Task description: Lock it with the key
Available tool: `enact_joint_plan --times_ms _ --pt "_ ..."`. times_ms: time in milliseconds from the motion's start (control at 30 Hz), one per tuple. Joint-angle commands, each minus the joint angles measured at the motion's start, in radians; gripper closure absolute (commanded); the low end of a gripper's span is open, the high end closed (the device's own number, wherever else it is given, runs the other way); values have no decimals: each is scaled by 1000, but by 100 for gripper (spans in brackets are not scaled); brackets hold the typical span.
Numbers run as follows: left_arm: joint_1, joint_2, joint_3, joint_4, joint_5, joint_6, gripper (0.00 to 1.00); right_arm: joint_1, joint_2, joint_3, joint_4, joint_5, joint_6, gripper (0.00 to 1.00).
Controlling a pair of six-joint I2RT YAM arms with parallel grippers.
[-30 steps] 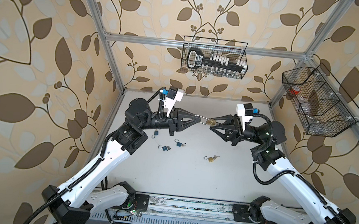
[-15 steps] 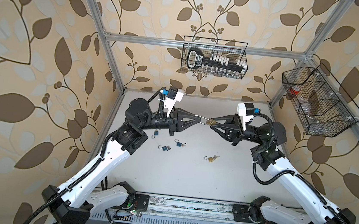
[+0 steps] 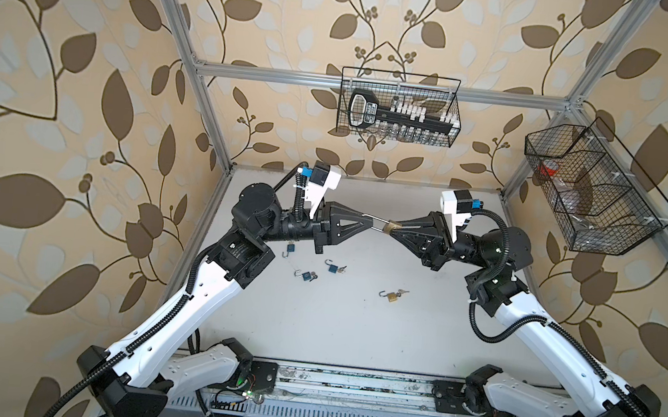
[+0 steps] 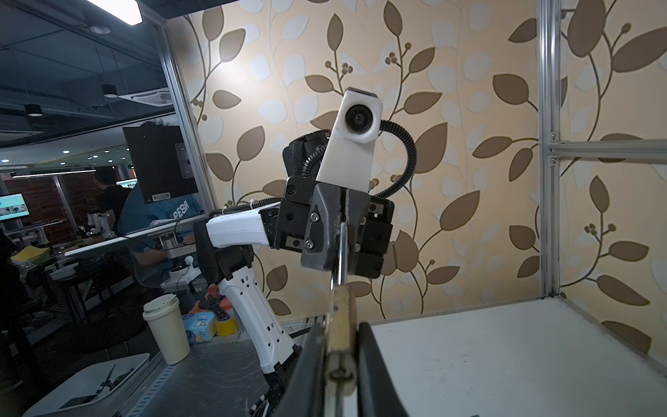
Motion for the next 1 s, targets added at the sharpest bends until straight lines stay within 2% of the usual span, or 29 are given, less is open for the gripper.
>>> enact_joint_plan --times_ms 0,200,300,400,500,600,833,967 --pt "-6 -26 9 12 11 38 100 4 -18 15 44 -5 27 100" --pt "-7 -22 68 -92 2 123 100 4 -15 30 -25 -21 59 100" --pt "-6 -26 96 -140 -17 167 82 4 -20 37 -50 -13 70 100" --pt "-6 -37 105 -170 -40 198 78 4 -29 41 -81 -10 57 100" --pt "-6 -47 106 -199 -63 224 61 4 -35 42 -112 -11 38 100" --pt "-7 -49 110 -233 -68 246 55 3 -37 47 -125 -17 30 100" --pt "-7 -48 107 -261 -73 265 53 4 -40 62 -120 -46 31 100" --pt "-7 -45 110 -259 -62 262 63 4 -45 62 -131 -56 24 100"
